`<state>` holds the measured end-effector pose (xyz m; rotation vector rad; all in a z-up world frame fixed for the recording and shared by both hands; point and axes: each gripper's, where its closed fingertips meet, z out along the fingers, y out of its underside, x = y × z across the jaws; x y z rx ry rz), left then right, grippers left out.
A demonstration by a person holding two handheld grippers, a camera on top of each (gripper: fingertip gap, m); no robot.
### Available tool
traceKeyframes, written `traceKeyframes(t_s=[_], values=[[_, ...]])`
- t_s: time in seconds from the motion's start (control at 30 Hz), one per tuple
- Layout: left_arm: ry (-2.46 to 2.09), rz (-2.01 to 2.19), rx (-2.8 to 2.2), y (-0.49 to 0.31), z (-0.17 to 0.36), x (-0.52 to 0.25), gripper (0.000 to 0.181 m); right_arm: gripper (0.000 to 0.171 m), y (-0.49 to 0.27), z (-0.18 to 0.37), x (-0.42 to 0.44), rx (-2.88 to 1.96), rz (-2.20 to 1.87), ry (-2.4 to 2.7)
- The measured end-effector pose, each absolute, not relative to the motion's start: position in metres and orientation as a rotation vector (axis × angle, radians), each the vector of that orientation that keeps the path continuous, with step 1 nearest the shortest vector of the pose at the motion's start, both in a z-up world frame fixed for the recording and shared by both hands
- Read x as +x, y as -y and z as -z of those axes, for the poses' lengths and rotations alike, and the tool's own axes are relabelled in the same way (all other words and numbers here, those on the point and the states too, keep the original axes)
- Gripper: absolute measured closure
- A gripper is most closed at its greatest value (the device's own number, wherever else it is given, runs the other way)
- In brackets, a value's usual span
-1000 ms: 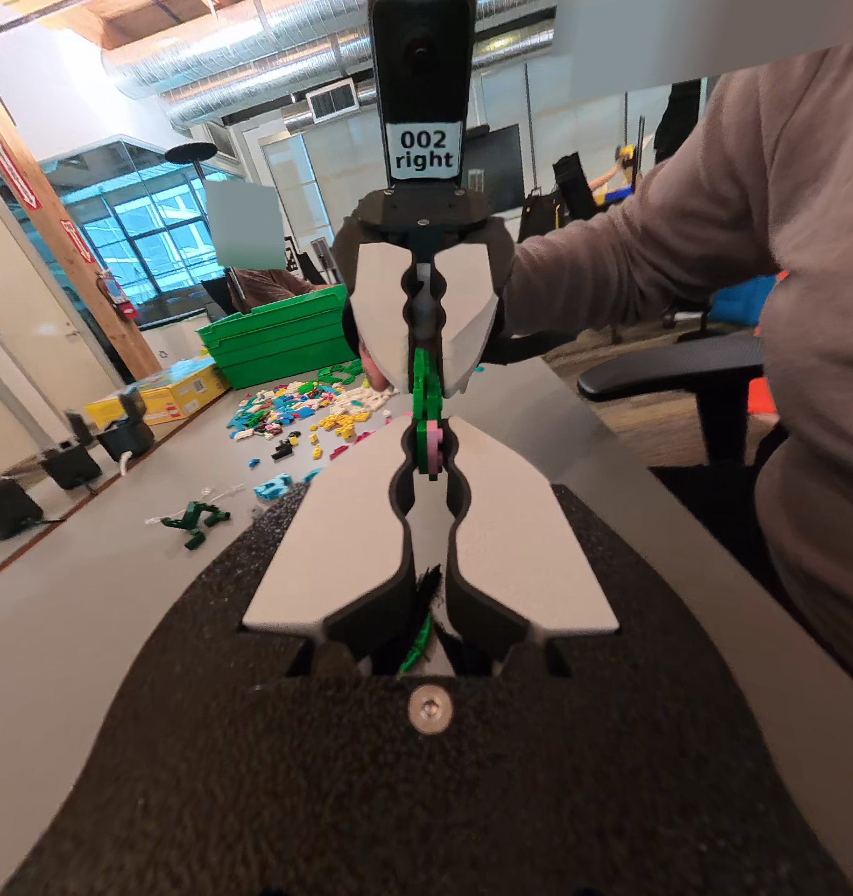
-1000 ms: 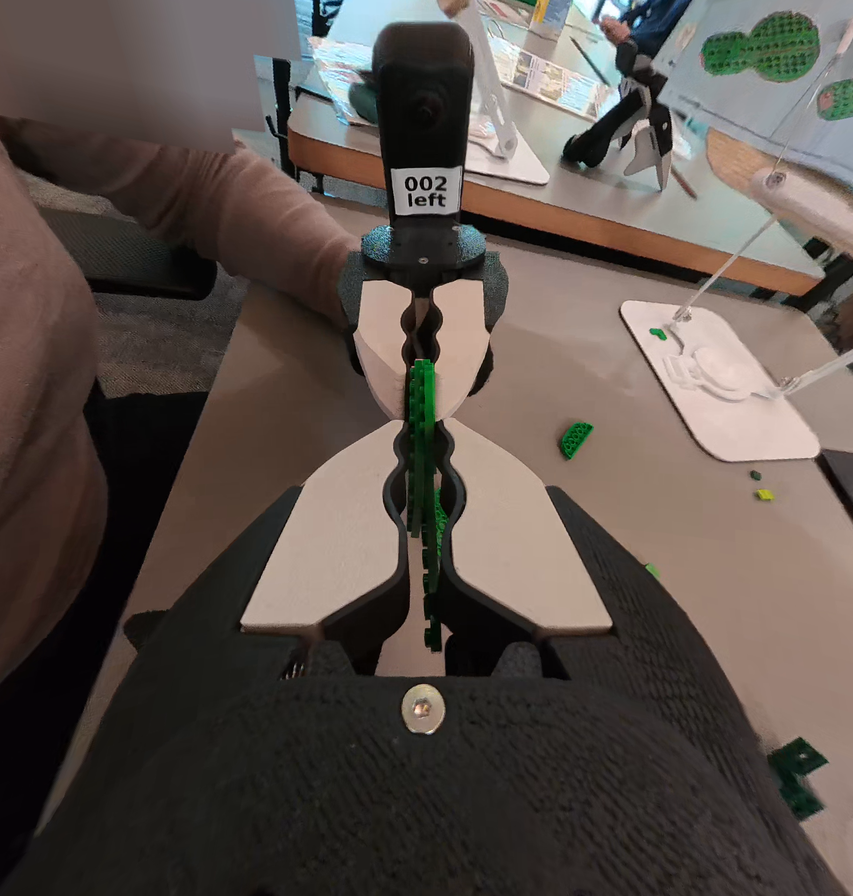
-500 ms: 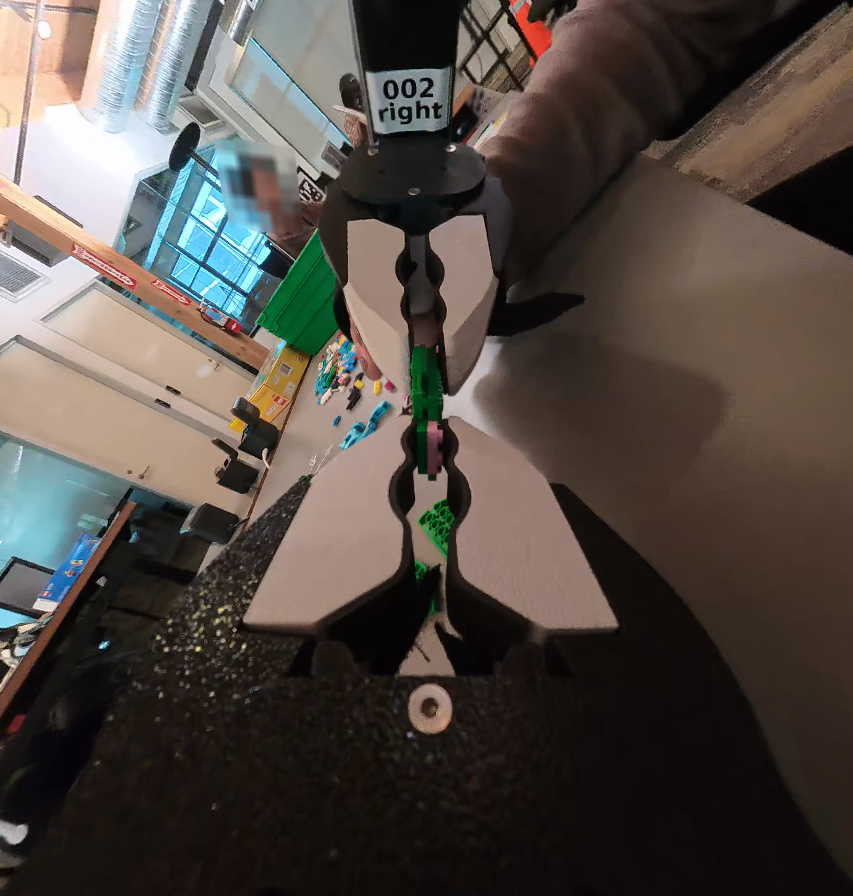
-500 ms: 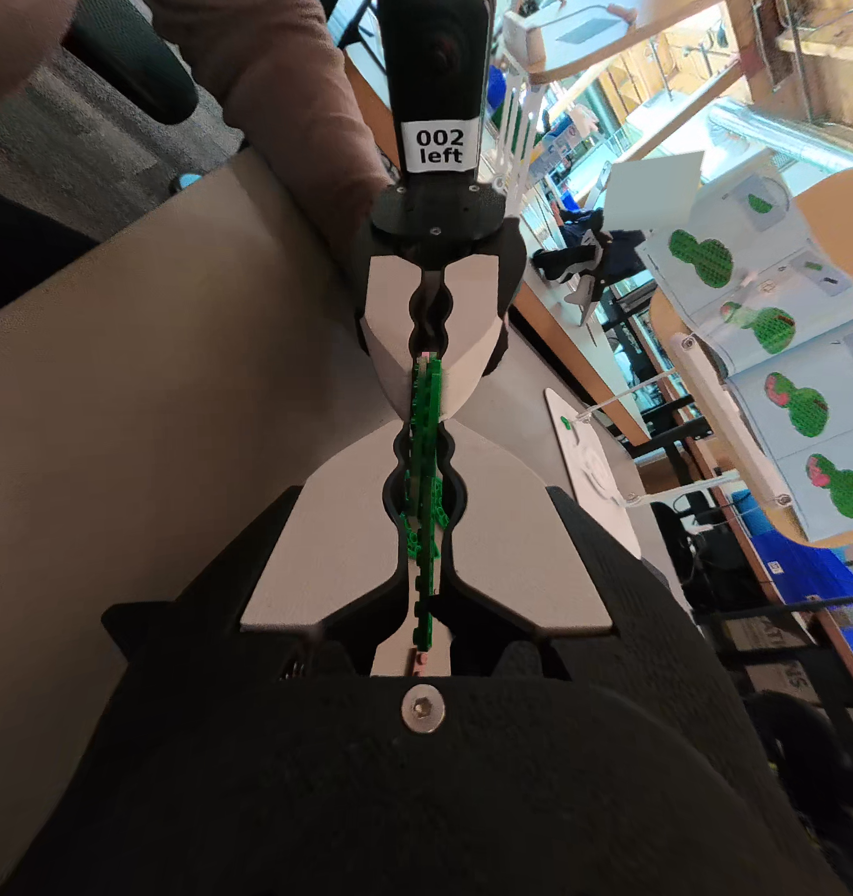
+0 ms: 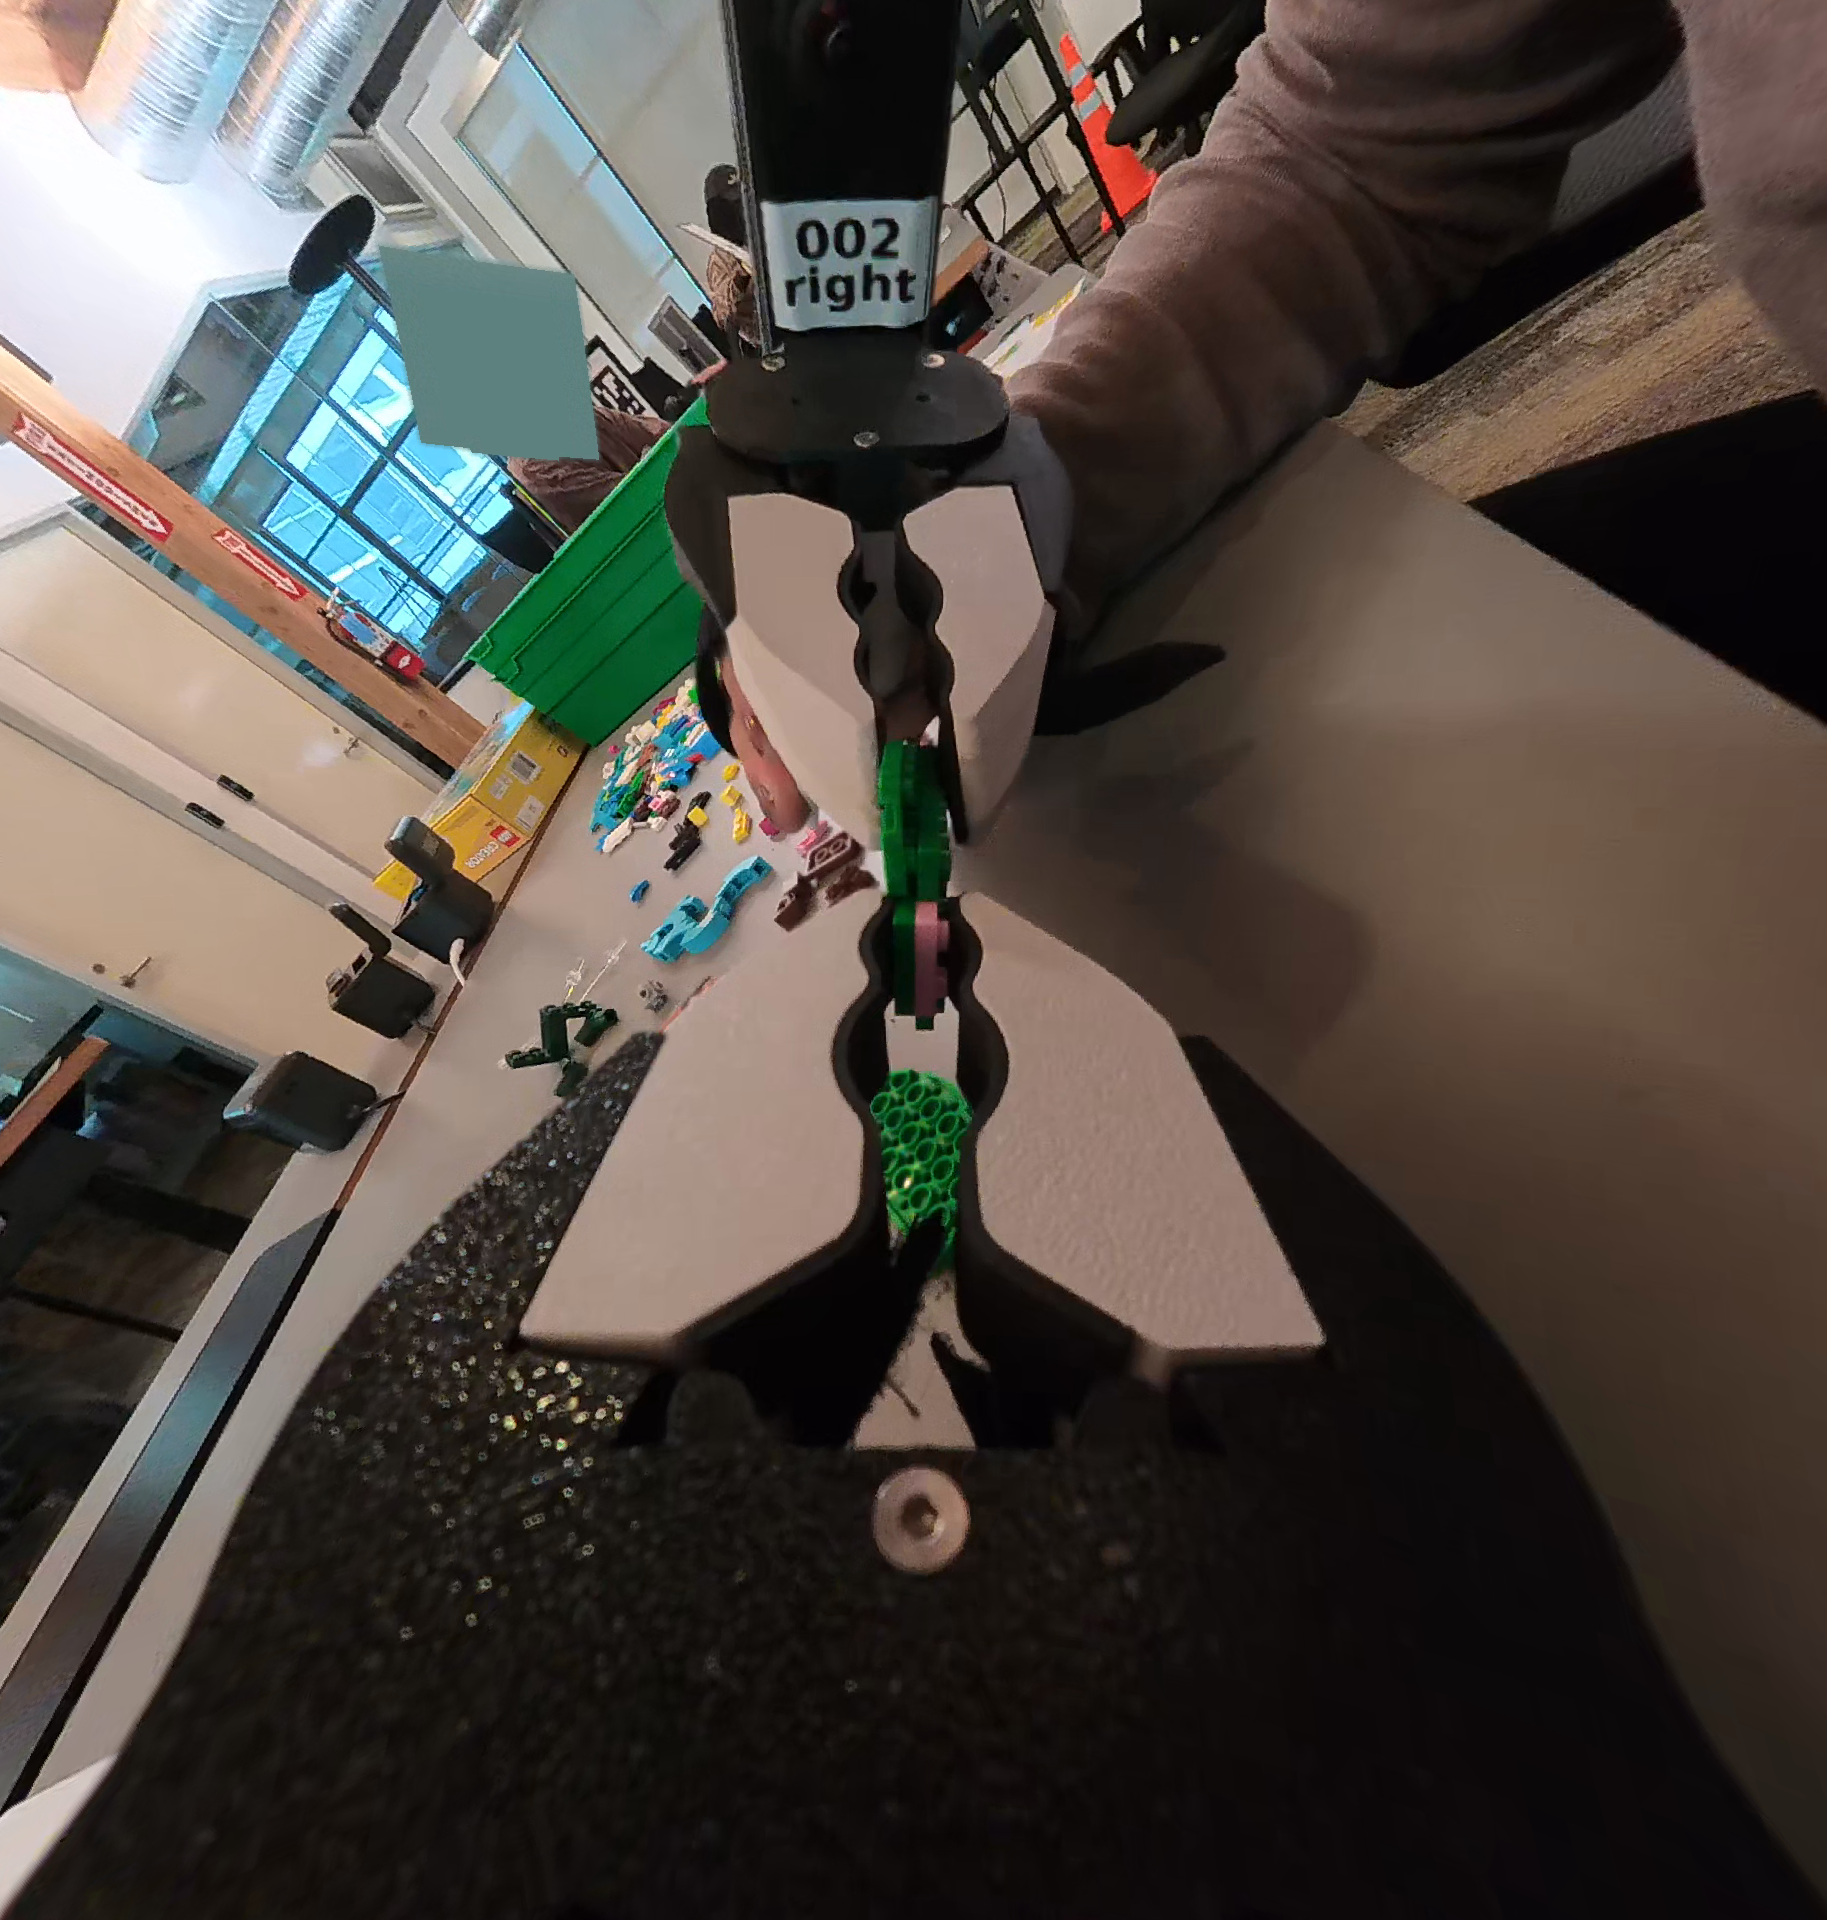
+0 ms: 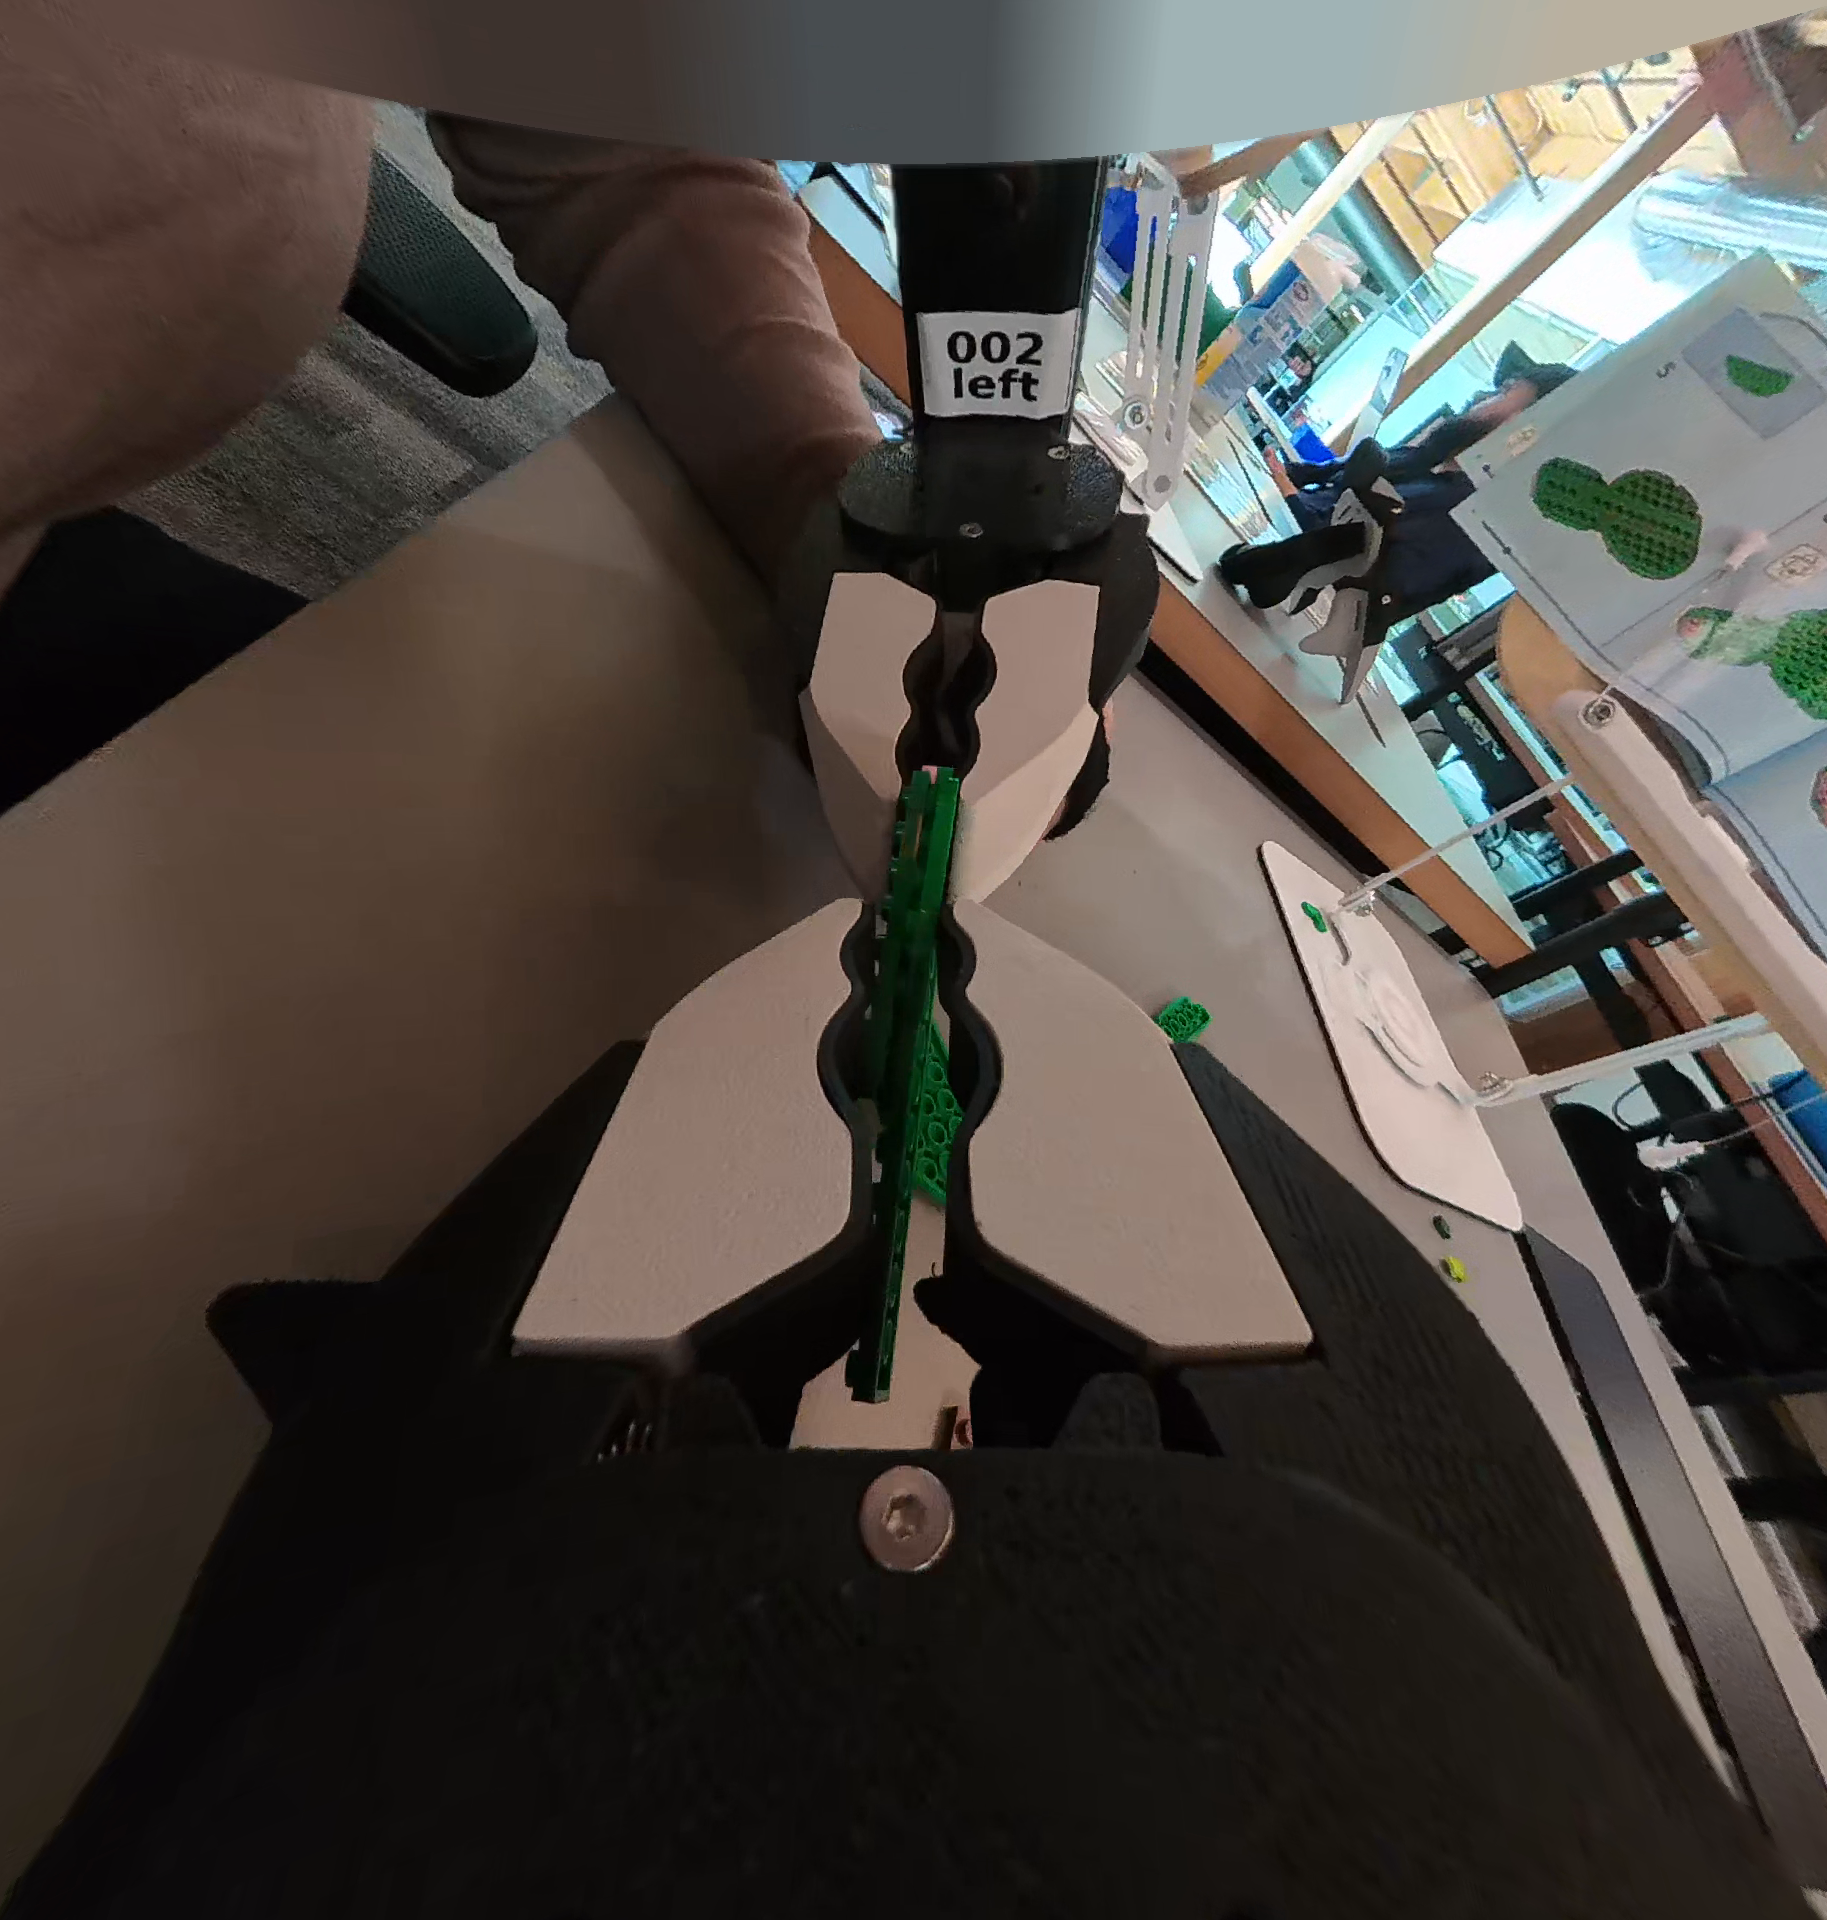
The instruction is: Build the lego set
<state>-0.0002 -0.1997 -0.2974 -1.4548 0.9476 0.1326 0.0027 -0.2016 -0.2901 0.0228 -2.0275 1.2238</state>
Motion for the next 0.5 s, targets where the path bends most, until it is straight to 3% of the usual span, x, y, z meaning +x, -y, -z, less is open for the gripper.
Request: traceKeyframes(t_s=[0.5], values=[[-0.912, -0.086, -1.482, 0.198, 0.297, -0.001, 0.173, 0.155, 0.206, 0.285, -0.004, -0.024, -1.200, 1.998]])
